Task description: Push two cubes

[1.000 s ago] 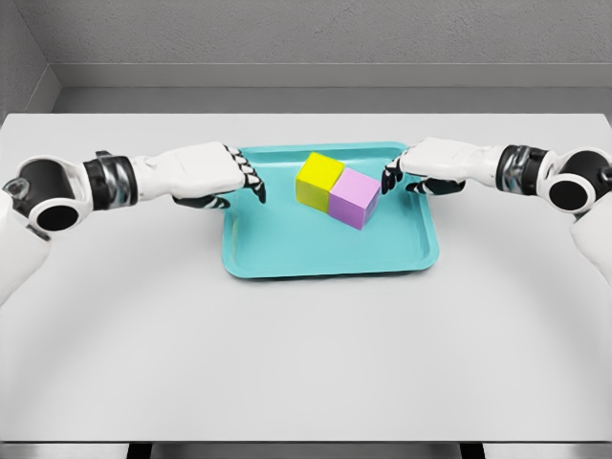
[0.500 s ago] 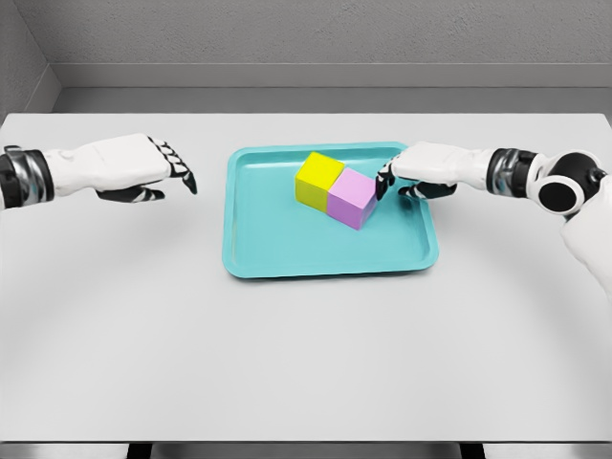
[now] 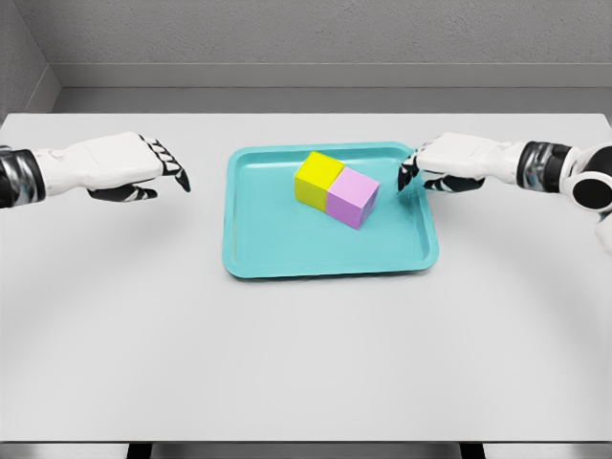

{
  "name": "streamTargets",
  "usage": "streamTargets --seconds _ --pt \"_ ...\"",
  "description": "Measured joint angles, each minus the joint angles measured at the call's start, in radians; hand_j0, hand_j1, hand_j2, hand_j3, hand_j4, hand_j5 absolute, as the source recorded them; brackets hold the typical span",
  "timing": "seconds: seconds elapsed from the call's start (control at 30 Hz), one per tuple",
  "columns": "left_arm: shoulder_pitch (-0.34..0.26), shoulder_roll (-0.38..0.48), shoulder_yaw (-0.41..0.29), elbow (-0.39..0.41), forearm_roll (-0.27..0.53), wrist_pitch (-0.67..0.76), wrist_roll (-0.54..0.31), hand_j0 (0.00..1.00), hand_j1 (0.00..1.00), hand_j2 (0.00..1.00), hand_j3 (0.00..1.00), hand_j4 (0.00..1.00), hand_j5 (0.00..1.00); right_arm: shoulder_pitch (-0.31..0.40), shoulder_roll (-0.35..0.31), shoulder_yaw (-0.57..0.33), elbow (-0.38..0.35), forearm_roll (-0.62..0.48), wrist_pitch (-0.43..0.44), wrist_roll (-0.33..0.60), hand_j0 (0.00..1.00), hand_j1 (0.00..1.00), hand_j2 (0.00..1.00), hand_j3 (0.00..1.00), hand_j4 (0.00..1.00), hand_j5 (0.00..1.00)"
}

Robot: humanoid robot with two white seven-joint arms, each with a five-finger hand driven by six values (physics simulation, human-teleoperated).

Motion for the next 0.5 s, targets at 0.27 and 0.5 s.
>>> streamTargets --seconds 0.27,0.5 --pt "0.051 0.053 0.046 0.0 0.056 0.0 0.005 1.0 1.0 1.0 1.0 1.0 1.0 0.212 -0.256 -0.248 -0.15 -0.137 0.0 0.0 1.0 1.0 1.0 1.0 1.0 1.0" --pt "0.063 0.094 0.06 0.013 0.124 0.0 0.006 1.0 1.0 1.0 1.0 1.0 1.0 0.239 -0.297 -0.296 -0.165 -0.167 0.0 0.0 1.0 1.0 1.0 1.0 1.0 1.0"
